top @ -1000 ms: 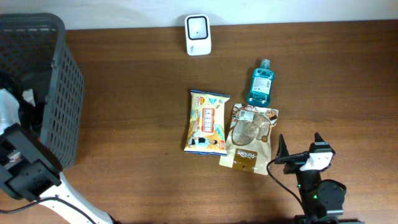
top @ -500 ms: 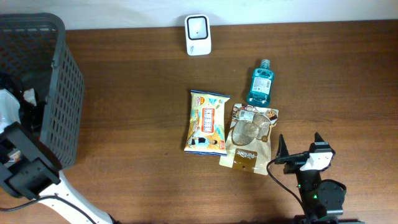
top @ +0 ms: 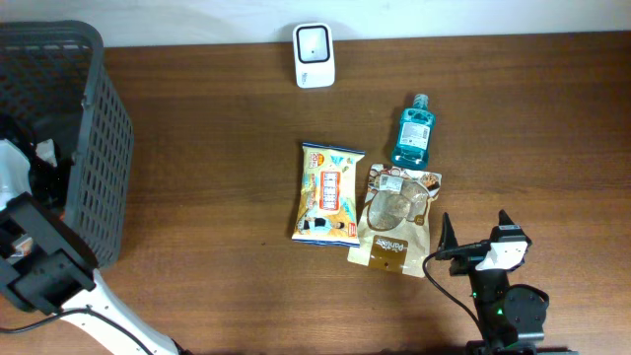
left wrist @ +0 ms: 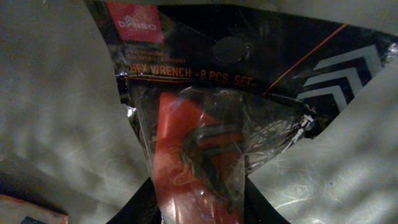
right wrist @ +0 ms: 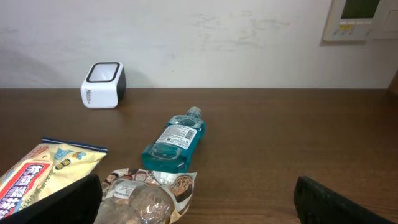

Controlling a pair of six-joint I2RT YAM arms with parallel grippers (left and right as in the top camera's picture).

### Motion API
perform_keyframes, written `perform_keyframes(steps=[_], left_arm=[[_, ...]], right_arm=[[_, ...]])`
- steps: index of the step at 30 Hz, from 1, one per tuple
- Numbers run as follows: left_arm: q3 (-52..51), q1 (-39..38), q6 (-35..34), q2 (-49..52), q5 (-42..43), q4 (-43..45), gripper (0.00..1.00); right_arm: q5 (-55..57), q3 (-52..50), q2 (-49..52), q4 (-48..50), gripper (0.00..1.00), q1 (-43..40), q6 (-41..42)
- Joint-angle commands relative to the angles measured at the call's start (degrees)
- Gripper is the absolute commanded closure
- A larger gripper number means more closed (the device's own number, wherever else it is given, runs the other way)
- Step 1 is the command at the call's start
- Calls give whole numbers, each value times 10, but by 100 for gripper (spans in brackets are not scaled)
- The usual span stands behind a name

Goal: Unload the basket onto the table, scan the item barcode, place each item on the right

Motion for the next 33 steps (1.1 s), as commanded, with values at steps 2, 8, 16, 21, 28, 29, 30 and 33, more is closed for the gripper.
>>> perform_keyframes(steps=[2, 8, 16, 21, 28, 29, 30, 33], left_arm=[[31, 2, -19, 18, -4, -15, 90], [52, 2, -29, -1, -3, -26, 94], [81, 2, -29, -68, 48, -26, 94], [92, 2, -29, -126, 78, -26, 94], [92, 2, -66, -244, 134, -27, 94], [92, 2, -73, -266, 159, -27, 95], [92, 2, -80, -279, 178, -27, 95], [92, 2, -89, -329, 276, -26, 94]], right_arm=[[5, -5, -4, -1, 2, 3, -3], [5, -5, -4, -1, 2, 3, -4], [5, -5, -4, -1, 2, 3, -4], [5, -5, -4, -1, 2, 3, -4], [5, -5, -4, -1, 2, 3, -3], [5, -5, -4, -1, 2, 3, -3], [5, -5, -4, -1, 2, 3, -4], [5, -5, -4, -1, 2, 3, -4]])
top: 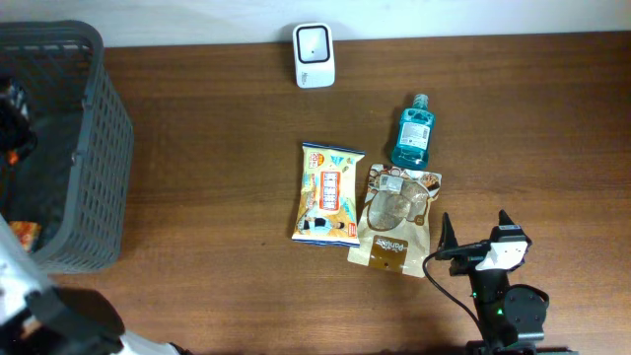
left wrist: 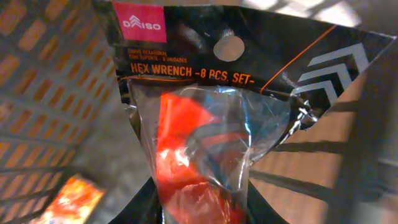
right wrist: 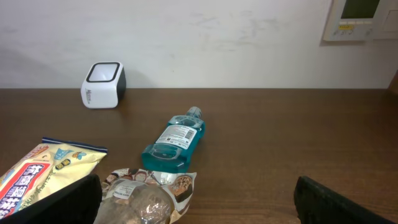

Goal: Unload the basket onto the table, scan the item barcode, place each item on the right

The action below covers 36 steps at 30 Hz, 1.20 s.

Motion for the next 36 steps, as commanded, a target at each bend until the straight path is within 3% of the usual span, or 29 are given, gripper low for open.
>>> perform_keyframes(steps=[1, 6, 9, 14, 16, 20, 21, 22, 24, 26, 31, 36], left_arm=[[14, 2, -23, -75, 155, 1, 92], [14, -19, -24, -118, 292, 1, 93], [14, -55, -23, -127, 320, -5, 93], [14, -85, -23, -127, 181, -5, 93], [14, -84, -23, -127, 96, -5, 82], [14, -84, -24, -125, -81, 6, 78], [14, -84, -33, -122, -118, 10, 67], [14, -84, -38, -118, -134, 13, 58], [14, -84, -36, -102, -136, 21, 53], [14, -84, -36, -79, -136, 30, 42], [14, -84, -36, 29, -141, 86, 43], [14, -84, -34, 110, -209, 146, 37]], right_arm=[[5, -5, -4, -1, 2, 3, -3], [5, -5, -4, -1, 2, 3, -3], [5, -5, -4, -1, 1, 3, -3], [5, -5, -4, -1, 2, 3, -3], [5, -5, -4, -1, 2, 3, -3], [5, -5, -4, -1, 2, 3, -3], [5, -5, -4, -1, 2, 3, -3], [5, -5, -4, -1, 2, 3, -3], [5, -5, -4, -1, 2, 3, -3], [5, -5, -4, -1, 2, 3, -3], [5, -5, -4, -1, 2, 3, -3], [5, -5, -4, -1, 2, 3, -3]])
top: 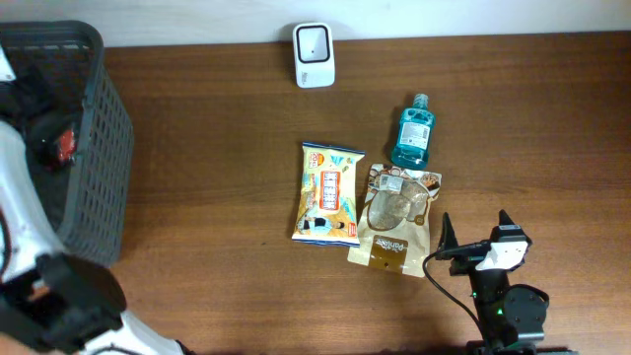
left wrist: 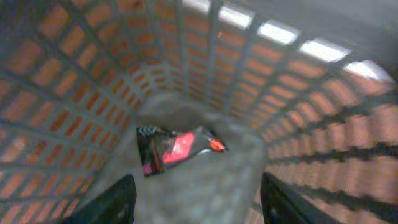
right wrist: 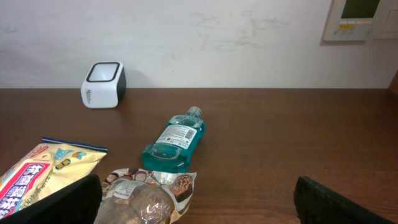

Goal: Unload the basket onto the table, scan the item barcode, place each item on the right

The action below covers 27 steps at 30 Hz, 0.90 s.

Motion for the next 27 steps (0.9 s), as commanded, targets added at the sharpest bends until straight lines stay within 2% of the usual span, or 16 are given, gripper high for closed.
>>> perform_keyframes(steps=[1, 5, 17, 27], left_arm=[[4, 2, 12, 42, -63, 28, 37], [4, 2, 66, 93, -63, 45, 37], [4, 1, 90, 208, -56, 110, 39], [4, 1, 88, 245, -15, 196, 48]], right_arm=[[5, -5, -4, -1, 2, 3, -3], [5, -5, -4, -1, 2, 3, -3], [5, -5, -4, -1, 2, 3, -3], [5, -5, -4, -1, 2, 3, -3]])
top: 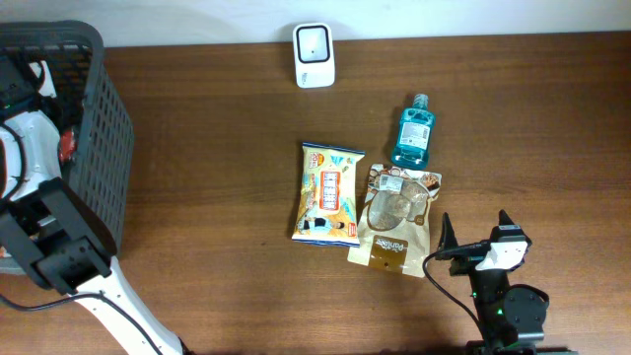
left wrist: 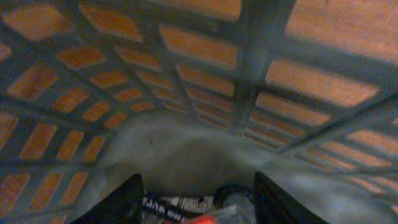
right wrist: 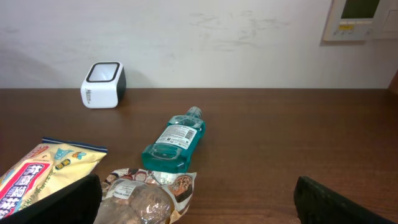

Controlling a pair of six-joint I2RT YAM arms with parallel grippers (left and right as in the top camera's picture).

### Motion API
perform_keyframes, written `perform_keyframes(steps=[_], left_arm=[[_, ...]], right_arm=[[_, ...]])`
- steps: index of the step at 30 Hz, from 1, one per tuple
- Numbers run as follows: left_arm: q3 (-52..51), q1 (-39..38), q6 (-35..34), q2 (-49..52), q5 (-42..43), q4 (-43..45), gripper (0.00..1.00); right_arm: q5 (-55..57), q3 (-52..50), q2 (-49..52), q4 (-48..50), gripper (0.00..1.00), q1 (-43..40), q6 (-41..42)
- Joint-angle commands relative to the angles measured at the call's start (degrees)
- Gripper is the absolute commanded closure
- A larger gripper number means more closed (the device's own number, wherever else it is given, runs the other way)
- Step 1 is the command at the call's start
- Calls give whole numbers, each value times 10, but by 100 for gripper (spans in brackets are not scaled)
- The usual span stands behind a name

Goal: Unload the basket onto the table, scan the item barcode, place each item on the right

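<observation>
The hex wrench pack (left wrist: 199,213), black with red inside, lies on the floor of the grey basket (top: 104,138); only its top edge shows at the bottom of the left wrist view. From overhead it is a red patch (top: 64,146) beside the arm. My left gripper (left wrist: 197,177) is inside the basket, open, its fingers wide on either side of the pack and facing the mesh wall. The white barcode scanner (top: 314,42) stands at the table's back edge. My right gripper (right wrist: 197,180) rests open at the front right, holding nothing.
A blue mouthwash bottle (top: 412,133), a yellow snack packet (top: 330,192) and a brown pouch (top: 394,217) lie mid-table, just ahead of the right gripper (top: 473,232). The basket's tall mesh walls (left wrist: 249,93) enclose the left gripper.
The left gripper stayed open and has come closer to the basket's wall and floor. The pack, then lying ahead of it, now shows only at the frame's bottom between the fingers. The right arm is unchanged.
The left gripper was shut on the hex wrench pack close over a grey surface, then held it inside the basket. By 0.9 s ago it had let go, and the pack lay on the basket floor. Now the open gripper sits lower, near the wall.
</observation>
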Motion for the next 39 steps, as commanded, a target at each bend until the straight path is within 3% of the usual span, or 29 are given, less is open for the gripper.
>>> perform_keyframes(steps=[1, 11, 16, 30, 32, 34, 39], left_arm=[[4, 1, 5, 34, 17, 4, 48], [4, 0, 5, 72, 32, 2, 50], [4, 1, 5, 72, 29, -36, 57], [6, 1, 6, -9, 12, -113, 63], [6, 2, 5, -8, 10, -129, 67], [6, 4, 5, -9, 10, -140, 59], [-2, 26, -110, -9, -28, -195, 66]], right_arm=[[5, -5, -4, -1, 2, 3, -3], [5, -5, -4, -1, 2, 3, -4], [5, -5, -4, -1, 2, 3, -4], [5, -5, -4, -1, 2, 3, -3], [5, -5, -4, -1, 2, 3, -4], [5, -5, -4, -1, 2, 3, -4], [5, -5, -4, -1, 2, 3, -3]])
